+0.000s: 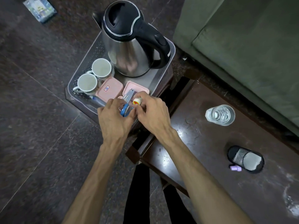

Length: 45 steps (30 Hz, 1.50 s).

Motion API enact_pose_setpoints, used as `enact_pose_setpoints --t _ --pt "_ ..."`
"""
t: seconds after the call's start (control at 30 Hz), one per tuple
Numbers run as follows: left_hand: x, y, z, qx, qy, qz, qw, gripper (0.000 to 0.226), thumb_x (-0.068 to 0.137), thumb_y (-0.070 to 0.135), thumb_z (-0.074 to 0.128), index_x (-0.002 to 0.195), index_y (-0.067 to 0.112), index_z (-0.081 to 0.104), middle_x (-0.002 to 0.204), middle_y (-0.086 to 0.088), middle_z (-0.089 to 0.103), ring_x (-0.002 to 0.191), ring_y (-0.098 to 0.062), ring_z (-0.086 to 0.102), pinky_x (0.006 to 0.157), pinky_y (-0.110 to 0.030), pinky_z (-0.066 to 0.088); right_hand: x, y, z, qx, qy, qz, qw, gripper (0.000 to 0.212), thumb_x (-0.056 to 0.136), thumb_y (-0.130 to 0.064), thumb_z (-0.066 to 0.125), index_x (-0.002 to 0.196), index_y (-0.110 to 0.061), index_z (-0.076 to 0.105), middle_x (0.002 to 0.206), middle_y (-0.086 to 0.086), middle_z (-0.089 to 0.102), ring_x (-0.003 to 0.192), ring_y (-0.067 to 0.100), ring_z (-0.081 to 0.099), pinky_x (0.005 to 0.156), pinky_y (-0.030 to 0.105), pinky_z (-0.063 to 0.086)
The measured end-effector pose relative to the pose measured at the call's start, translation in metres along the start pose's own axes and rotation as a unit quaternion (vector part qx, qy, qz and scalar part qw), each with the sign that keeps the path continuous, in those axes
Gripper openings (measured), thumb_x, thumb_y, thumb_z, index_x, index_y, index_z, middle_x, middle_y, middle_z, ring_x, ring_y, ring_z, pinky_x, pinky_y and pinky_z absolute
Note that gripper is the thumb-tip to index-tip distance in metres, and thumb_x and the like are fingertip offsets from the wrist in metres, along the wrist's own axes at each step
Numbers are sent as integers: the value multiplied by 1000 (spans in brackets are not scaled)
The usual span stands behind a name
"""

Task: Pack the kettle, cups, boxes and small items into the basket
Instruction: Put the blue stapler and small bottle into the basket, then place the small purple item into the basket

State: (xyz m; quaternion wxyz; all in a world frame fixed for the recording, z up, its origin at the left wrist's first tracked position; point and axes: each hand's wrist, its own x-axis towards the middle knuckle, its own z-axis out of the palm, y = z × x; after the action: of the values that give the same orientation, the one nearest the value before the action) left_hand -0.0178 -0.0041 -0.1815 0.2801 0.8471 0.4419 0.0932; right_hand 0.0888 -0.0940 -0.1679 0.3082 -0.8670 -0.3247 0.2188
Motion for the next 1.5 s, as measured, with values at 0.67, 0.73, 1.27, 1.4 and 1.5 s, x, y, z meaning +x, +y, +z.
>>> enact_pose_setpoints --t 0.67,0.73,1.27,1.4,1.5 --pt "-96 67 74 -34 -48 173 983 8 76 17 69 84 20 69 78 3 60 68 -26 61 76 -46 45 -171 137 -42 70 112 367 921 11 86 -21 72 92 -28 77 69 -12 71 61 7 67 58 14 45" --pt "-120 84 98 -17 -110 193 975 10 74 15 70 83 20 69 78 4 62 69 -26 63 76 -45 47 -199 161 -53 68 133 429 891 10 85 -20 73 92 -26 79 74 -7 76 68 13 71 66 22 51" --pt "-222 155 210 88 -386 213 893 18 88 21 62 103 24 72 105 7 72 101 -18 67 99 -34 41 -264 291 -86 60 173 615 767 44 85 -40 76 117 -12 63 108 22 76 105 45 71 90 47 56" --pt "-222 153 205 74 -374 189 905 17 88 20 63 103 22 72 102 5 72 99 -20 68 97 -35 43 -260 280 -82 102 165 622 759 35 83 -35 75 111 -16 67 106 19 76 106 42 71 91 41 56" --pt "-216 148 193 49 -362 162 917 17 87 21 65 102 23 73 98 5 72 97 -21 69 94 -34 45 -253 255 -75 150 148 593 777 21 80 -34 78 98 -25 73 94 4 79 99 31 73 83 29 52"
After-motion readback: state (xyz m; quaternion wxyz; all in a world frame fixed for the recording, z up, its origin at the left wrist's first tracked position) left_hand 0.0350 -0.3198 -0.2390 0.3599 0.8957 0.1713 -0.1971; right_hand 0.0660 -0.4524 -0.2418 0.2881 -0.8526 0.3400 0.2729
